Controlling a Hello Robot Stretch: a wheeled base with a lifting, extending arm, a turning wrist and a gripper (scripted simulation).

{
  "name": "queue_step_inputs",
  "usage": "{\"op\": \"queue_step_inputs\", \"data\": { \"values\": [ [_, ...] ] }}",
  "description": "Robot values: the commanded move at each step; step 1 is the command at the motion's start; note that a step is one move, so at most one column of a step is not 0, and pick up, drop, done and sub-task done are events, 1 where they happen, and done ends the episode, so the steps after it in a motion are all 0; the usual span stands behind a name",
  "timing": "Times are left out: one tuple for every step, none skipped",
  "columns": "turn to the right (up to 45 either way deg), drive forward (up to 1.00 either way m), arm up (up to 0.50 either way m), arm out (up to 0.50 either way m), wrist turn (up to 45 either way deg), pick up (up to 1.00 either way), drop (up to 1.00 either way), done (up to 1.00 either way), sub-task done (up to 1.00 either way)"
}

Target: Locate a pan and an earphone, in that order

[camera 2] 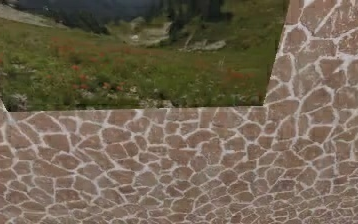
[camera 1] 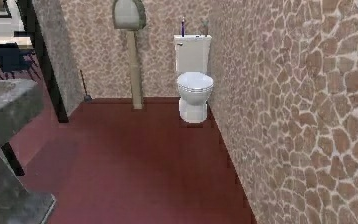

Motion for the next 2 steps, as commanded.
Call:
{"op": "queue_step_inputs", "data": {
  "values": [
    [-15.0,0.00,0.00,0.00,0.0,0.00,0.00,0.00,0.00],
    [0.0,1.00,0.00,0.00,0.0,0.00,0.00,0.00,0.00]
  ]
}}
